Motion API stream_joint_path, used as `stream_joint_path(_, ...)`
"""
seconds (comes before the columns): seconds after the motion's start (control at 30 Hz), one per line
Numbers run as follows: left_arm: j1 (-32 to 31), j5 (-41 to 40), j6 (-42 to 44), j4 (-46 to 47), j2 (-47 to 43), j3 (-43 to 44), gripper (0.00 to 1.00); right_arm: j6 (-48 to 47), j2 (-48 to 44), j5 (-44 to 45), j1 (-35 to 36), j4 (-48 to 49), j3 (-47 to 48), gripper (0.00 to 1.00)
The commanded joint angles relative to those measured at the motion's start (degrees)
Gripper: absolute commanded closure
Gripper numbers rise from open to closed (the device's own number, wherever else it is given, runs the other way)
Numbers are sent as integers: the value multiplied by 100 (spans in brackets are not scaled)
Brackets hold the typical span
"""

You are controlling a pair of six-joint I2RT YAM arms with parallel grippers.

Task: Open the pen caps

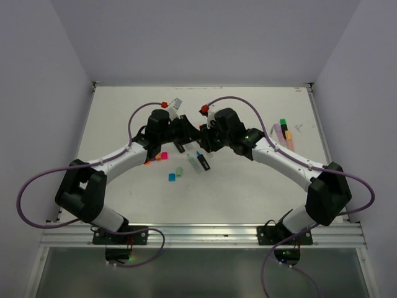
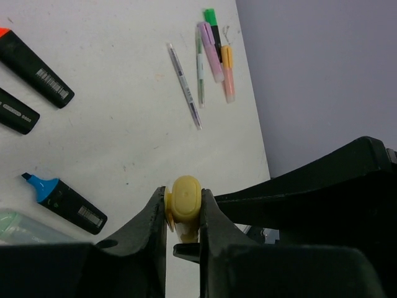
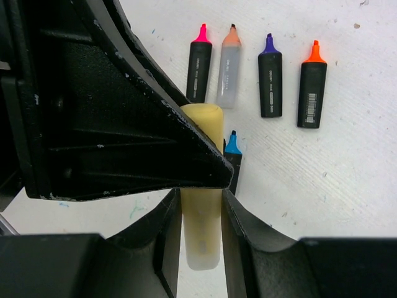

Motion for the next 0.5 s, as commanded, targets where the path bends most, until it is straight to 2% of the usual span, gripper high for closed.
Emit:
stream_joint_path(0.0, -34, -129, 16, 204, 5, 198, 90, 70, -172, -188, 43, 279, 90, 100)
stream_joint_path(0.03, -25, -120, 16, 205, -3, 190, 100, 70, -173, -205, 43, 297, 55, 100)
stream_joint_path(0.17, -34, -129, -89, 327, -135, 58, 100, 52, -41, -241, 43, 279, 73, 57)
stream_joint_path(0.23, -25, -102, -142, 424, -188, 5, 100, 88, 38, -232, 43, 358, -6, 54)
stream_joint_path(0.33, -34, -111, -160, 425, -293, 5, 100, 131, 108, -249, 51, 507, -85, 55)
stream_joint_path(0.37, -34, -137, -178, 416, -328, -4, 100, 132, 135, -310, 51, 543, -77, 60)
stream_joint_path(0.4, -34, -137, -195, 433, -346, -4, 100, 149, 170, -311, 51, 543, -77, 74)
stream_joint_path(0.43, -34, -146, -195, 442, -363, -4, 100, 167, 205, -276, 51, 508, -59, 93)
stream_joint_path(0.47, -34, -198, -195, 416, -372, 14, 100, 184, 214, -250, 51, 464, -59, 100)
